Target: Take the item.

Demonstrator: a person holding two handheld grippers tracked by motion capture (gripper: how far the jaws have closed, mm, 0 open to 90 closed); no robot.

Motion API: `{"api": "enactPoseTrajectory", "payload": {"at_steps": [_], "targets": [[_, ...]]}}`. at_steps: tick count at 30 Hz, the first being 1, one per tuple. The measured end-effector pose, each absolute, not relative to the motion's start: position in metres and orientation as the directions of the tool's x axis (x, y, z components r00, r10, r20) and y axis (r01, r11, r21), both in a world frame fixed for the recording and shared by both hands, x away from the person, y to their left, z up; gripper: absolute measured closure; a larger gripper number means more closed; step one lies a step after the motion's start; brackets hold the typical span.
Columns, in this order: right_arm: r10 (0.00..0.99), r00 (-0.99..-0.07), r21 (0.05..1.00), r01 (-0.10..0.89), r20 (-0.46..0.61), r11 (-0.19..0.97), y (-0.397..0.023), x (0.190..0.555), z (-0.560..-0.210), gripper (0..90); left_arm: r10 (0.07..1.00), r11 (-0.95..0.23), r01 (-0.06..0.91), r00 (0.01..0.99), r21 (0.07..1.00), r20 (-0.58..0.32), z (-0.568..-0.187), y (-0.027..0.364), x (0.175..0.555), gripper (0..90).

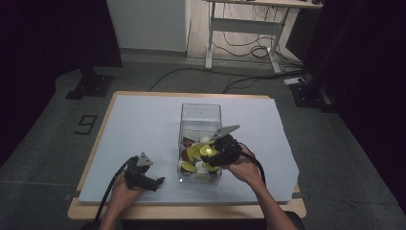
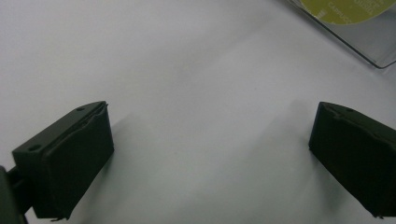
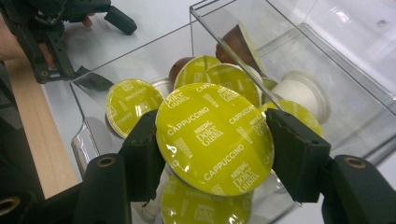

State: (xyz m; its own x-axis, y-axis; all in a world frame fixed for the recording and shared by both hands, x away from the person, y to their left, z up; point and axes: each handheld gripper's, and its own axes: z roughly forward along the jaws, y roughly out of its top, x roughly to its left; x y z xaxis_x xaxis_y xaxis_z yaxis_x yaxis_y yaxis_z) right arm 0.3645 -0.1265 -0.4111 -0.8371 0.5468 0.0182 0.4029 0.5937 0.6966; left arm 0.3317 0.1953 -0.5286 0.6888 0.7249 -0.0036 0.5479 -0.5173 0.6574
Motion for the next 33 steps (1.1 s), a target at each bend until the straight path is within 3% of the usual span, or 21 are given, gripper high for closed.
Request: {"api": "enactPoseTrajectory", "payload": {"at_steps": [33], "targets": [[0.637,-0.771,0.714,0.434,-0.021,0.549,-0.196,0.360,-0.403,40.0,0.724,-0.518,0.548,0.690,0.657,-0.003,-0.529,0.195,0.332,0.0]]}}
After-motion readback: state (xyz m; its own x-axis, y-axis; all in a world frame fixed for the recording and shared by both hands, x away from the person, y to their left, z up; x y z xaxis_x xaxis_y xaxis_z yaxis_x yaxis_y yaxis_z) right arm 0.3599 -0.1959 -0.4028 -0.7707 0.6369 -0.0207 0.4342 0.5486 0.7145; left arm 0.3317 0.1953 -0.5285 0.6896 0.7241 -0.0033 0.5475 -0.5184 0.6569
